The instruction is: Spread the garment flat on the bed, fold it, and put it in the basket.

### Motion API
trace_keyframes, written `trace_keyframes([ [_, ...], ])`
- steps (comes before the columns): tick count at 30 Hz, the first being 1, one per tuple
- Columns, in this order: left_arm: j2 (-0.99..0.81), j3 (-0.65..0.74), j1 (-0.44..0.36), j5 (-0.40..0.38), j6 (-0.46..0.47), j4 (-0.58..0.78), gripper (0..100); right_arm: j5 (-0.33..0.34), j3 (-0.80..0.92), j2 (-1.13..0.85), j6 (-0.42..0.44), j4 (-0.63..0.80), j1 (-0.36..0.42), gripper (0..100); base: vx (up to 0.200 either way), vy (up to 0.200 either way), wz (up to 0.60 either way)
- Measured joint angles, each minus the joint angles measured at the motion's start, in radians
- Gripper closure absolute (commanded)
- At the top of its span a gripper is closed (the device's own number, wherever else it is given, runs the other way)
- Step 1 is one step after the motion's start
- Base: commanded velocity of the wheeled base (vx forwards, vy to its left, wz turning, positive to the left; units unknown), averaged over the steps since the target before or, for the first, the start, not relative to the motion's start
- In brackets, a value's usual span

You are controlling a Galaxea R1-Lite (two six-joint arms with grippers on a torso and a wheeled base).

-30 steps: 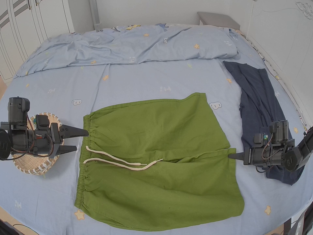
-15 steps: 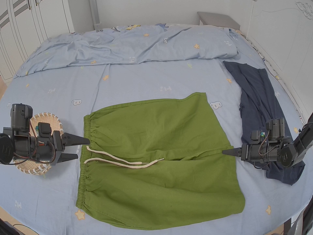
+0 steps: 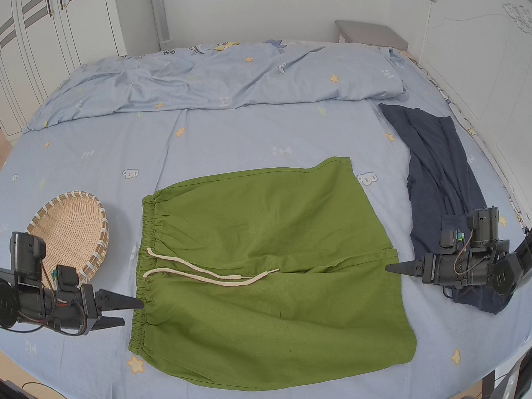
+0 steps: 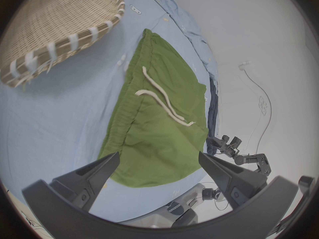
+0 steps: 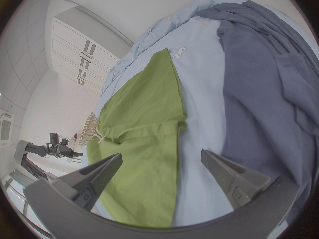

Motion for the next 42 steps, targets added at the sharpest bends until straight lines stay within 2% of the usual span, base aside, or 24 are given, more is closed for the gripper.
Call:
trace_keyframes([
  [8,0.000,0.098,0.150,-0.112,0.212,0.002,0,0.001,0.136,-0.100,0.021,-0.009,-0.006,0,0.000,0.000,0.00],
  [13,0.070,0.120,0.191,-0.130,0.339,0.004,0,0.001,0.161,-0.130,0.023,-0.013,-0.001,0,0.000,0.000,0.00],
  [18,0.151,0.140,0.199,-0.134,0.463,0.005,0,0.002,0.168,-0.147,0.024,-0.013,0.002,0,0.000,0.000,0.00],
  [28,0.243,0.141,0.167,-0.139,0.484,0.002,0,0.002,0.171,-0.177,0.026,-0.013,0.004,0,0.000,0.000,0.00],
  [42,0.319,0.090,0.164,-0.127,0.491,0.003,0,0.002,0.174,-0.184,0.027,-0.013,0.016,0,0.000,0.000,0.00],
])
